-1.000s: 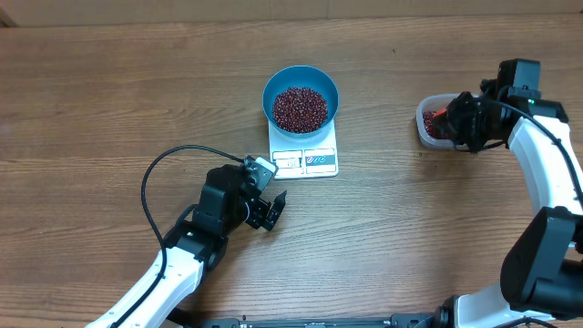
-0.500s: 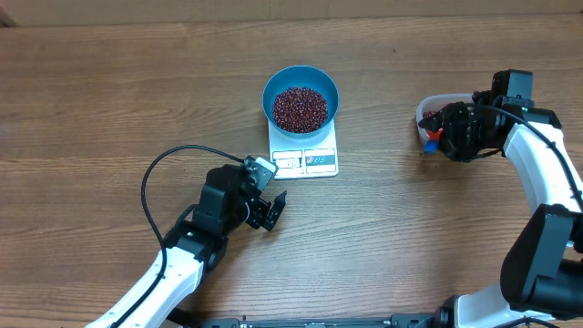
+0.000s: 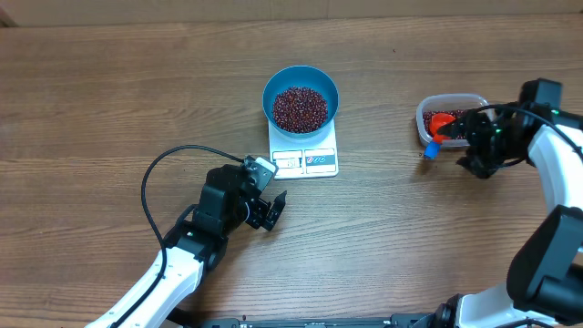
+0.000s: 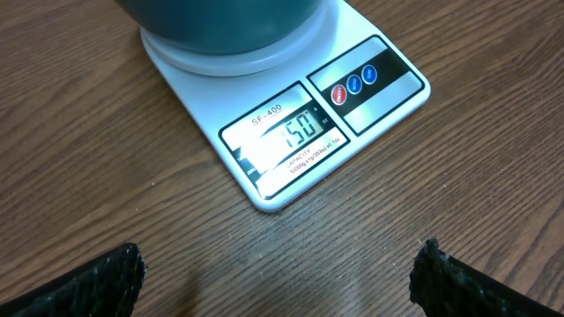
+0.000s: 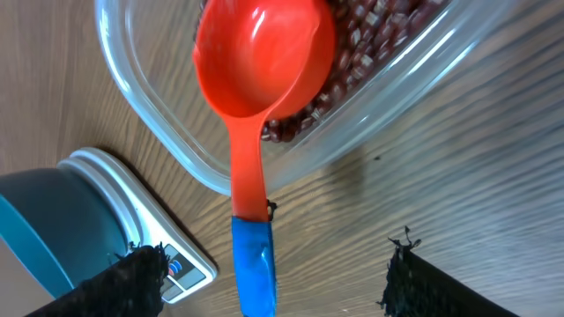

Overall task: Scoop item into bowl and weigh 150g on scale
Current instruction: 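Lower the red scoop into the container and open the right gripper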

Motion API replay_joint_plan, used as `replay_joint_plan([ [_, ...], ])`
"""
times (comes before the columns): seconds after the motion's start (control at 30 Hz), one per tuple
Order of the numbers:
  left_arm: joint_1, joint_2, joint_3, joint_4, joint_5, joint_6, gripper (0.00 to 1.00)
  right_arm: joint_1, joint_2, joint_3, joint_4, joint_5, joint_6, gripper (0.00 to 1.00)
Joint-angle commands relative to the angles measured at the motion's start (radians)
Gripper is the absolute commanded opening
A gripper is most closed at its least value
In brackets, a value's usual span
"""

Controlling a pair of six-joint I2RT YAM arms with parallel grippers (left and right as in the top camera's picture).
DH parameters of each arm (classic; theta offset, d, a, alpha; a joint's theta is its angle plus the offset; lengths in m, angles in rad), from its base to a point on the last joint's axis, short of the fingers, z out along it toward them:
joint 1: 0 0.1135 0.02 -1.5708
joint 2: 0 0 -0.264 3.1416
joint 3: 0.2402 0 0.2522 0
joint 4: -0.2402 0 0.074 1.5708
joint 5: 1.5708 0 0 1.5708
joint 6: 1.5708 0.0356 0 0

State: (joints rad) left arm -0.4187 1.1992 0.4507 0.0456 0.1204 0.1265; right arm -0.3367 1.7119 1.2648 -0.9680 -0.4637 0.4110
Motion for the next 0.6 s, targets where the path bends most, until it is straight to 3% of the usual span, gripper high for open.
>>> replay_joint_plan([
  [0.0,0.0,0.007,-0.001,0.003,0.003,-0.015,1.0,-0.007,-0.097,0.068,-0.026,-0.002,-0.092,0.82],
  [0.23,0.0,0.007,-0.001,0.003,0.003,-0.015,1.0,0.043,-0.27,0.151,-0.145,-0.01,-0.203,0.84],
  [0.43,0.0,0.007,-0.001,0.003,0.003,-0.015,1.0,0.151,-0.477,0.236,-0.275,-0.009,-0.263,0.93],
  [0.47,0.0,0.007,-0.001,0.003,0.003,-0.015,1.0,0.173,-0.537,0.241,-0.285,-0.01,-0.262,1.0],
  [0.57,0.0,0.007,-0.001,0.003,0.003,-0.015,0.99,0.192,-0.624,0.241,-0.31,-0.01,-0.259,1.0],
])
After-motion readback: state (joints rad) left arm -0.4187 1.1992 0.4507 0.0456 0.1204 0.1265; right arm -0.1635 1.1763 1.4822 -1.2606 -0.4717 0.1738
